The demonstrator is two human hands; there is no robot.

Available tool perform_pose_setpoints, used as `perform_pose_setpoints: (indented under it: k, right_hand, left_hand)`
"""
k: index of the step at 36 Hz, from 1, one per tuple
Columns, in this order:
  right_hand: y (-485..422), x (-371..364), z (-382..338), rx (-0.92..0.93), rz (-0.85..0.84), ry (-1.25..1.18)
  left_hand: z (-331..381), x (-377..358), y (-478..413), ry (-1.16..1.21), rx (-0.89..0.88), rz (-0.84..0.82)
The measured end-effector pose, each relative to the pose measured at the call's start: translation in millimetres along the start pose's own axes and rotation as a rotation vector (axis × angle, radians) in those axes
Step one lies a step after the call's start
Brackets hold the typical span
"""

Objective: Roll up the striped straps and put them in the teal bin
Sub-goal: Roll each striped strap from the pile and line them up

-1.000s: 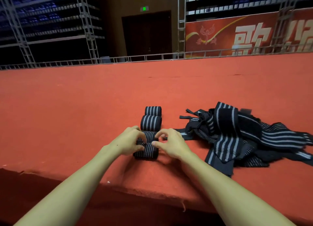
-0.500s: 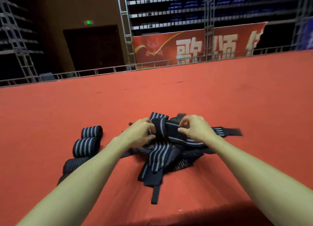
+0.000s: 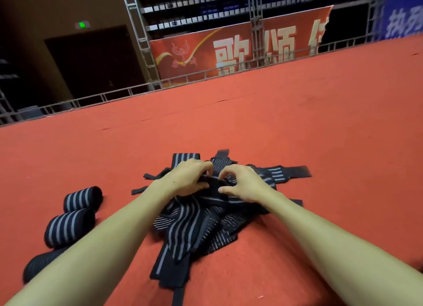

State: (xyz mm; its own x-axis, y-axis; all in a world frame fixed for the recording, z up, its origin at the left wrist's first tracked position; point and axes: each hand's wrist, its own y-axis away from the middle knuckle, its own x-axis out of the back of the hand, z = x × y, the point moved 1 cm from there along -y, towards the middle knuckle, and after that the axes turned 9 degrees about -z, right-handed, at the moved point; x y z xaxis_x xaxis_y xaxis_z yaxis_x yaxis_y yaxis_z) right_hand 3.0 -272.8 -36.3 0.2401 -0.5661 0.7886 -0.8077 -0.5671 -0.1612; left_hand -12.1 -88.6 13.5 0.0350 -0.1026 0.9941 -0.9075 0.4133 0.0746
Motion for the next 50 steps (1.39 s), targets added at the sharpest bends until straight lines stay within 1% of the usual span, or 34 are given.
perform_pose_setpoints:
  k: [4,9,13,14,18,22,25,29,33,35,37,42,45,50]
  right_hand:
    - [-1,-5,1,0.034,-0.057,-0.029]
    - [-3,1,-6,0.093,-0.053,0.057]
    - [1,18,-13,0.126,-0.091,0.28]
    - [2,24,-13,0.134,-0.103,0.295]
    - [10,50,-11,0.213,-0.13,0.171]
    - [18,69,-19,0.232,-0.137,0.163]
    - [21,80,-22,0.226,-0.154,0.177]
    - [26,99,-27,0.251,-0.158,0.21]
    - [30,120,-35,0.285,-0.105,0.209]
    - [30,128,-41,0.301,-0.111,0.232]
    - [31,132,-43,0.297,-0.152,0.281]
    - [38,133,-36,0.233,-0.231,0.348]
    - [45,131,-35,0.237,-0.274,0.348]
    - [55,137,-35,0.254,-0.293,0.391]
  left_hand:
    - [-2,3,5,-0.012,-0.029,-0.011]
    - [-4,11,16,-0.021,-0.075,-0.031]
    - [-4,24,26,0.022,-0.106,-0.039]
    - [-5,27,29,0.025,-0.1,-0.043]
    - [-5,38,42,0.011,-0.038,-0.1]
    - [3,38,48,-0.023,-0.001,-0.178]
    - [8,39,51,0.014,-0.024,-0.141]
    - [9,49,56,0.18,-0.107,-0.077]
    - [7,65,60,0.286,-0.147,-0.023]
    - [6,72,63,0.278,-0.149,-0.016]
    - [6,75,67,0.253,-0.149,-0.034]
    - [9,64,78,0.139,-0.168,-0.163]
    - [9,57,84,0.13,-0.164,-0.162]
    - [2,56,95,0.179,-0.187,-0.115]
